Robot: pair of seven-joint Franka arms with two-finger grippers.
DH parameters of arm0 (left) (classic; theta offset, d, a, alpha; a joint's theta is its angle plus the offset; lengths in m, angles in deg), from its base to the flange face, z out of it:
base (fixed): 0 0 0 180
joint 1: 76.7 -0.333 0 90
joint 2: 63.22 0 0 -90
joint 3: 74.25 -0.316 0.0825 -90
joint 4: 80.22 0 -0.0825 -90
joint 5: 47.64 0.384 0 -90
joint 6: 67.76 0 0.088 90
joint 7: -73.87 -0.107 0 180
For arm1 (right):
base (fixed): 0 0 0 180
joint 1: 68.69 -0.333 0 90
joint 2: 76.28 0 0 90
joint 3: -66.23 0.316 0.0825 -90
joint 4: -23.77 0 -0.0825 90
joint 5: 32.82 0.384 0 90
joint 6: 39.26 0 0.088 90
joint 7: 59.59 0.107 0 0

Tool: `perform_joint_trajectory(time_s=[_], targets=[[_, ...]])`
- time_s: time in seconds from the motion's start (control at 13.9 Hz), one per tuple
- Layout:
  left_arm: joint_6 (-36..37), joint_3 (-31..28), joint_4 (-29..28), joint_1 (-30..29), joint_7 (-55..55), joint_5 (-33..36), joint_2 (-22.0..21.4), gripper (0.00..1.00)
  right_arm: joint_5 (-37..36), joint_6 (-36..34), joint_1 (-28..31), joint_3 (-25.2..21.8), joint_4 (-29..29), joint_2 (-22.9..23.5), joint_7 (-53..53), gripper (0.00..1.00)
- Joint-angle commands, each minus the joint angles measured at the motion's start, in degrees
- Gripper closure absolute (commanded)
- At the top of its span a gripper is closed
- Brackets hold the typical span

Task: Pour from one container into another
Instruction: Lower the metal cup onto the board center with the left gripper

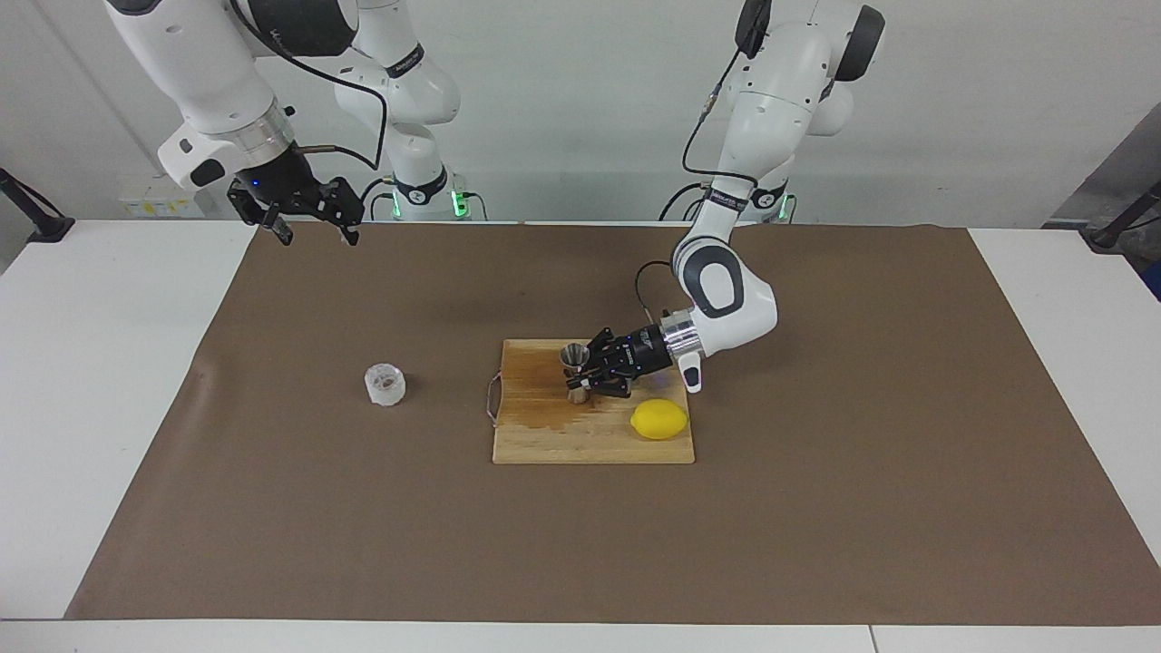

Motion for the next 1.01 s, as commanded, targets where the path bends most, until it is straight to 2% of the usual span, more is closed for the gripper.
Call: perform_joint_trajectory(time_s=[0.0, 0.36, 0.65, 0.93], targets=[[1.1, -0.6, -1.8, 0.4, -1.7, -1.4, -0.7, 0.01, 1.2, 0.0, 0.6, 0.1, 0.6, -0.4, -0.4, 0.00], [1.7, -1.1, -1.8, -0.1, -1.7, 1.1, -1.8, 0.00, 1.2, 0.0, 0.6, 0.2, 0.6, -0.4, -0.4, 0.00], [1.3, -1.4, -2.3, -1.5, -1.2, 11.2, -4.3, 0.00, 1.2, 0.0, 0.6, 0.2, 0.6, -0.4, -0.4, 0.00], [1.7, -1.7, -1.8, -3.1, -1.1, 26.0, -5.9, 0.00, 1.2, 0.0, 0.6, 0.2, 0.6, -0.4, -0.4, 0.00]])
